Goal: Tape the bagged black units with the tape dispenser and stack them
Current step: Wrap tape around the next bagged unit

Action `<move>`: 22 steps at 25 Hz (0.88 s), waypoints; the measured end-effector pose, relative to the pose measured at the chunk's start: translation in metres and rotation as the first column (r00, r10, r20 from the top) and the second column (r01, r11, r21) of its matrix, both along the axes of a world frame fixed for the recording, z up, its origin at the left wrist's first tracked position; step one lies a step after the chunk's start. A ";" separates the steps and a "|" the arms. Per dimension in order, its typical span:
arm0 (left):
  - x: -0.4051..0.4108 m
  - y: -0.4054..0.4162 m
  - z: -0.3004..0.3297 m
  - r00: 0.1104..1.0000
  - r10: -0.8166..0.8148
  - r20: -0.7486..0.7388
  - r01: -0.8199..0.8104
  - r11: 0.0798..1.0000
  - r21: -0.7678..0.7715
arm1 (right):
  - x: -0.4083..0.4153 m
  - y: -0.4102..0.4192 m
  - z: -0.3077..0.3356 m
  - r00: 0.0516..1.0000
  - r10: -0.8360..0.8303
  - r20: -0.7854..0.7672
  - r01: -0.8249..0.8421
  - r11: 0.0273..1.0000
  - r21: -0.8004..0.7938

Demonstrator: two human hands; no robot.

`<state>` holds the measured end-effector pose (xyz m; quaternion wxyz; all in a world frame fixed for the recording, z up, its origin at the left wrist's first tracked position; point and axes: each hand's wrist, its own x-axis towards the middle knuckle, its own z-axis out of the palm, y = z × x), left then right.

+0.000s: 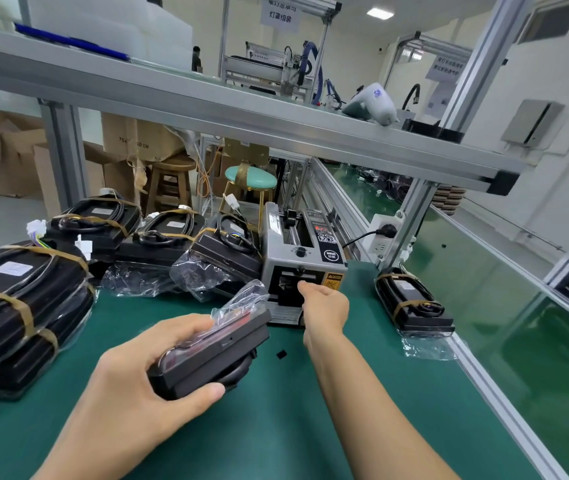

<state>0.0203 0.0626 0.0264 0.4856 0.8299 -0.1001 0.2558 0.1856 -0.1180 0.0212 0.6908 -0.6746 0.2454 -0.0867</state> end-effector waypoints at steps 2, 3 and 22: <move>-0.001 -0.001 0.000 1.000 -0.010 0.000 0.010 1.000 0.006 | 0.005 0.002 0.001 1.000 -0.023 -0.017 0.023 1.000 0.011; -0.001 -0.001 0.000 1.000 -0.016 0.000 0.016 1.000 0.007 | 0.007 0.003 0.001 0.999 -0.037 -0.026 0.038 0.999 0.023; 0.001 -0.025 -0.002 0.987 0.158 0.012 -0.156 0.984 -0.091 | -0.109 0.005 0.031 0.691 0.661 0.292 -0.699 0.714 0.039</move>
